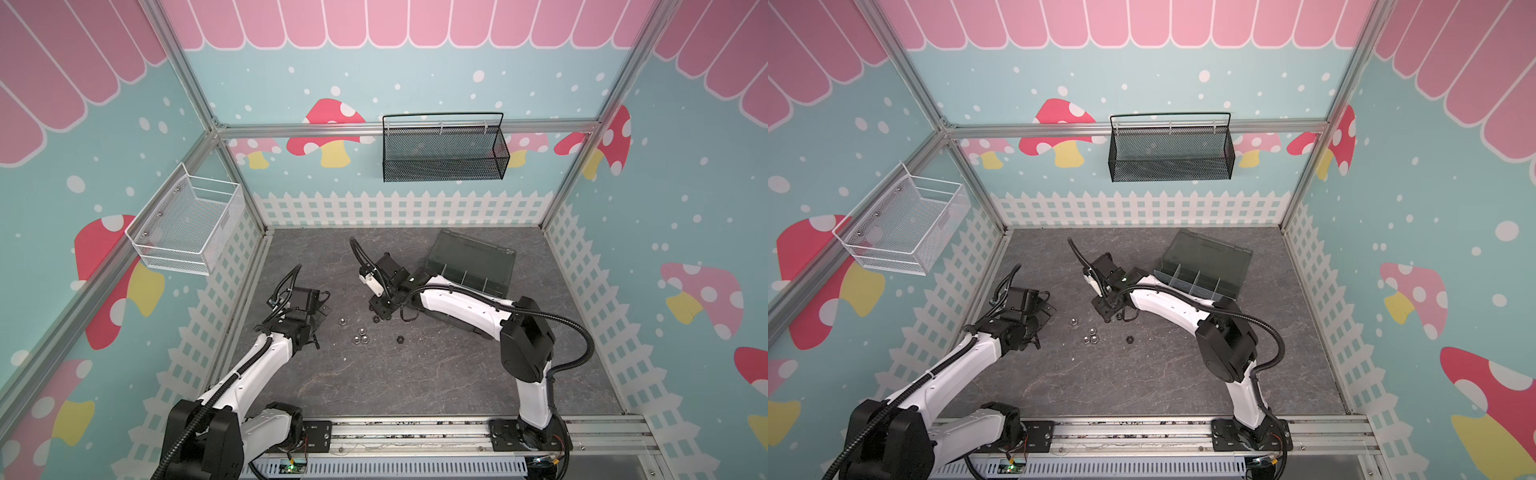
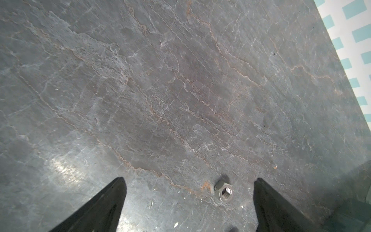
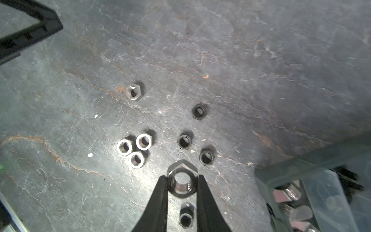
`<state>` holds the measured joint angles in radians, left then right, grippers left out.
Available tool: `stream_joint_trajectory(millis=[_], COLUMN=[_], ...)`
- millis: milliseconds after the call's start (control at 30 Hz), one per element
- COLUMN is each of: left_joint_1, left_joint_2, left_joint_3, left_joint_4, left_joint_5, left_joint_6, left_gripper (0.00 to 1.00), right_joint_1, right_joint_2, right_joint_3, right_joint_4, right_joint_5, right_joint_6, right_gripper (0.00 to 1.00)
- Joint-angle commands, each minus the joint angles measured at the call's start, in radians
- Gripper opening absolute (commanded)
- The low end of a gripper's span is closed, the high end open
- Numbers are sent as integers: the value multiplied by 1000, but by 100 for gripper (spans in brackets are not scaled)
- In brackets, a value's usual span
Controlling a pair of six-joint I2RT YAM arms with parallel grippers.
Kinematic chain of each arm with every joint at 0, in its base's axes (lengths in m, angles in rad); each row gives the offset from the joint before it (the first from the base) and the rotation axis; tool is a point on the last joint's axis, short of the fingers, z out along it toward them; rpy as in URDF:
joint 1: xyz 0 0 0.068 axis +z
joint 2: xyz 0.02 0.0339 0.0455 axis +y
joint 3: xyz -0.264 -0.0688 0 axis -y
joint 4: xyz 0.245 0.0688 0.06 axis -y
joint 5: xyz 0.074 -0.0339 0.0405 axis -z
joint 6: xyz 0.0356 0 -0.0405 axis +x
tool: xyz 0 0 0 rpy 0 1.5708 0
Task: Sort the screws and nuts into containers
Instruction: Pick up the nut from the center of the table, then place the nut into the container.
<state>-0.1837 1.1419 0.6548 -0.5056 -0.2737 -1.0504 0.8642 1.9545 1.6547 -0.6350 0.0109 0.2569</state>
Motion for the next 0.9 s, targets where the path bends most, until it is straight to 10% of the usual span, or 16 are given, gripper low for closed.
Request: stream_joint_trajectory(millis=[0,867], left_joint_1=[7,6], left_joint_2=[10,51], left_joint_3=[22,52], left_joint_4=[19,30], left_joint_5=[13,52], left_joint_6=[12,37], left_gripper=[100,100], right_joint_1=[-62,-453], right_joint_2=[-47,-136], right_joint_3=[-59,-273], right_joint_4=[-3,49], right_joint_5=[38,40], right_joint_6=[37,53], right_gripper=[0,0])
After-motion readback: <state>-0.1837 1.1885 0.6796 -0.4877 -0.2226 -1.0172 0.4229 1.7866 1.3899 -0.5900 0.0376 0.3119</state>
